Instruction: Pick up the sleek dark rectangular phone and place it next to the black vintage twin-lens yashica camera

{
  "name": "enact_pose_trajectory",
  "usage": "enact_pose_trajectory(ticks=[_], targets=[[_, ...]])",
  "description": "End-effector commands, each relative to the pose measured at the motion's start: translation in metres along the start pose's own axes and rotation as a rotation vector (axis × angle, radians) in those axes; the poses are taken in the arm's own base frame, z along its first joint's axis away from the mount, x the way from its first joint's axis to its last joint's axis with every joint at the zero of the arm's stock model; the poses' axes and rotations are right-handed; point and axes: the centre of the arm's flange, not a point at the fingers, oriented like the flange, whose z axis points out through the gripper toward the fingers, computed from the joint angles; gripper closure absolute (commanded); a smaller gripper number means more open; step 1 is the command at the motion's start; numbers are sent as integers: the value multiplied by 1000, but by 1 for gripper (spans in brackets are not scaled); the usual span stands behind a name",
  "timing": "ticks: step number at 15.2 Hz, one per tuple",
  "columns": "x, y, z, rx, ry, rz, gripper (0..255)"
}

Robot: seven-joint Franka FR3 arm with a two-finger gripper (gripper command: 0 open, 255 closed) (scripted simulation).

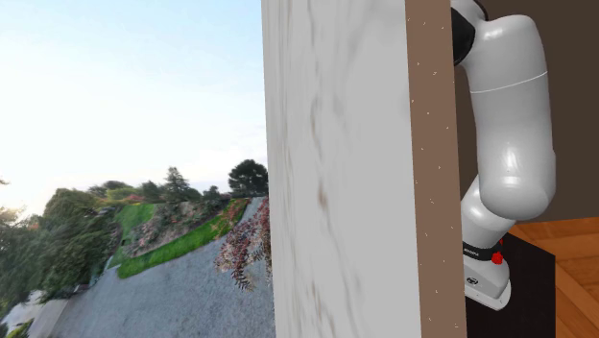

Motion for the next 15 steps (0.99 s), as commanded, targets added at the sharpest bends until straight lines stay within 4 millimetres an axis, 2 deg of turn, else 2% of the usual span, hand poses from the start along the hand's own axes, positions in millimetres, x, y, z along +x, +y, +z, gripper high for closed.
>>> enact_pose_trajectory(ticks=[1, 4, 15], targets=[[0, 0, -11, 0, 0, 0, 255], [-1, 0, -22, 0, 0, 0, 255], [-144, 20, -20, 0, 0, 0, 255]])
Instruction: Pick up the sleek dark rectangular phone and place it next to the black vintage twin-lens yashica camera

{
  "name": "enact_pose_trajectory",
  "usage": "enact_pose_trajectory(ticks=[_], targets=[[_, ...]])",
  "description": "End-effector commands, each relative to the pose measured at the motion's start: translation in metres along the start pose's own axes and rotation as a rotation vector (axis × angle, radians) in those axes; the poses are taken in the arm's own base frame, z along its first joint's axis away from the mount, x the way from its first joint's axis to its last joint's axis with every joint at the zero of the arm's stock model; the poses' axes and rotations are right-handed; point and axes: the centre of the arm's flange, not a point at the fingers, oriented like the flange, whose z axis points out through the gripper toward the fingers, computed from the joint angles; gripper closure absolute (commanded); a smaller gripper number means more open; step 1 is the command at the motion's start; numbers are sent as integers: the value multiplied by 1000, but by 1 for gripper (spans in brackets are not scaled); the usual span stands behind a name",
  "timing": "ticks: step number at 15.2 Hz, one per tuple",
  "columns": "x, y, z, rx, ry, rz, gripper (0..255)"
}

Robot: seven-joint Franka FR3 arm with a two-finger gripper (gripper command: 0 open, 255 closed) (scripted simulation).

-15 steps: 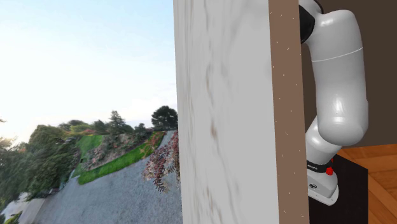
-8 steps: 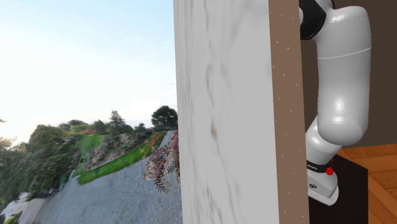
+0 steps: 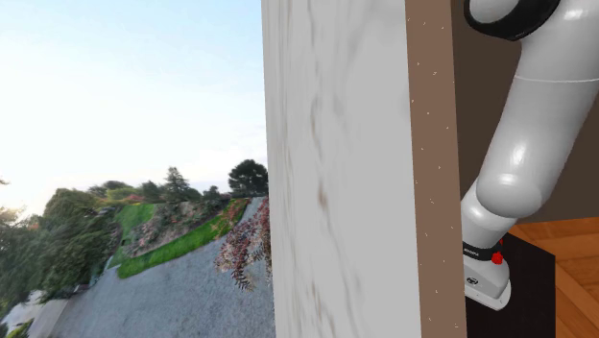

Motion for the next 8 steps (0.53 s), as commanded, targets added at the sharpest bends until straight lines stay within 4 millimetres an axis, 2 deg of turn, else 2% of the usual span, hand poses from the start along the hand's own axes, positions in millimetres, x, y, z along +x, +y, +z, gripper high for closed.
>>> enact_pose_trajectory(ticks=[1, 8], targets=[[-25, 4, 1, 0, 0, -1, 255], [-117, 17, 2, 0, 0, -1, 255]])
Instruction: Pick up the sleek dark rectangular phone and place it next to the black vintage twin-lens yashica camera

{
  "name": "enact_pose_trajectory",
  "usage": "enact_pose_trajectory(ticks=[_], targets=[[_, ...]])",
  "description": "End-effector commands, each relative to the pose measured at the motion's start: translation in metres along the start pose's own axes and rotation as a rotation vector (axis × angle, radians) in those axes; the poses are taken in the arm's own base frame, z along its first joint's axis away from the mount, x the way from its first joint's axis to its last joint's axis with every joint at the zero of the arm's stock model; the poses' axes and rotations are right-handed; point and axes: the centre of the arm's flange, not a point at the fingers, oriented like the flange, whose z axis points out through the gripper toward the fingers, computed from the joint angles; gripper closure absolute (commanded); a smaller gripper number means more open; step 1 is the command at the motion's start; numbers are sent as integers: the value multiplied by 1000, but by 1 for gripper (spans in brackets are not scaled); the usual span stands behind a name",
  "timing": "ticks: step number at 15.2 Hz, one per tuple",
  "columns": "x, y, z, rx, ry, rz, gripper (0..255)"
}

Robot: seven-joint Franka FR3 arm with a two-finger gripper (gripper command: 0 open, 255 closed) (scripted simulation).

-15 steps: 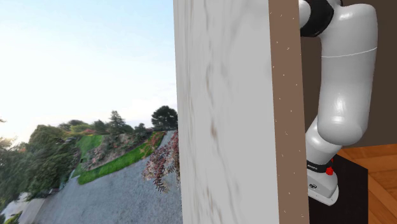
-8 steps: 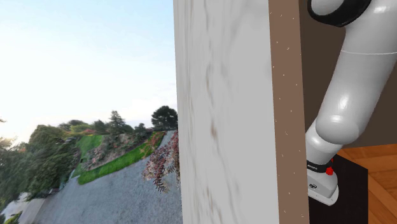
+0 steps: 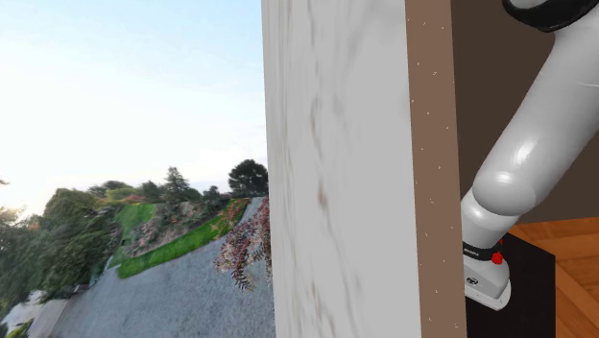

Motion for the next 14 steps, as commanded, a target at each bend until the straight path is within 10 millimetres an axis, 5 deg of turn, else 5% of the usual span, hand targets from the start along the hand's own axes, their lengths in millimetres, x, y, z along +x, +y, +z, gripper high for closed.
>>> enact_pose_trajectory(ticks=[1, 14], targets=[[-27, 1, 1, 1, 0, -2, 255], [-197, 24, 3, 1, 0, -2, 255]])
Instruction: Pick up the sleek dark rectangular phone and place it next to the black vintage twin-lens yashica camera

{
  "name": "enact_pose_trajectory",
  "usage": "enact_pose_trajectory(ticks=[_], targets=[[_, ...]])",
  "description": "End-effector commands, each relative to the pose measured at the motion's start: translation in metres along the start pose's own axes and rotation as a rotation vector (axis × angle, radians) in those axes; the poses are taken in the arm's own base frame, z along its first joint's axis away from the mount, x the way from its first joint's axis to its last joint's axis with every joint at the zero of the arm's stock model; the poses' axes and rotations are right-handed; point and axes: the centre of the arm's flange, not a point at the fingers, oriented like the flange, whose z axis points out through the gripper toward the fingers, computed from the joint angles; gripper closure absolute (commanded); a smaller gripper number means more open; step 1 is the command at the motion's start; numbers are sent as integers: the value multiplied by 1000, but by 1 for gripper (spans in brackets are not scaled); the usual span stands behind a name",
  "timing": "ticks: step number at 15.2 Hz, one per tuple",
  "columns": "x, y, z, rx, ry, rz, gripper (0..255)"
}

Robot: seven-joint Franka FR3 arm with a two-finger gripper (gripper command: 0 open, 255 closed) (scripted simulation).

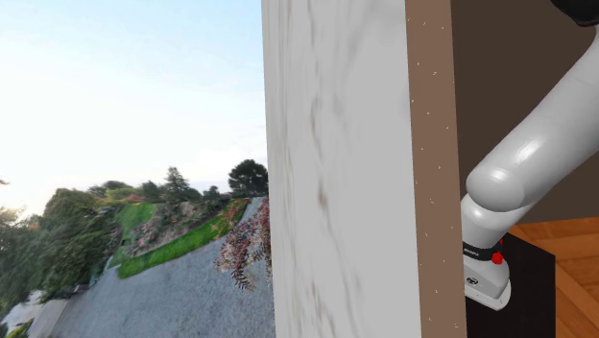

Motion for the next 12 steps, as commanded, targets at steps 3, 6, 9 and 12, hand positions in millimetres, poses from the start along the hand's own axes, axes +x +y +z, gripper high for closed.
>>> enact_pose_trajectory(ticks=[3, 6, 9, 12], targets=[[-53, 6, 0, 0, 0, -2, 255], [-92, 12, 0, 0, 0, -2, 255], [-114, 15, 11, 0, 0, -2, 255], [-114, 14, 27, 0, 0, -2, 255]])
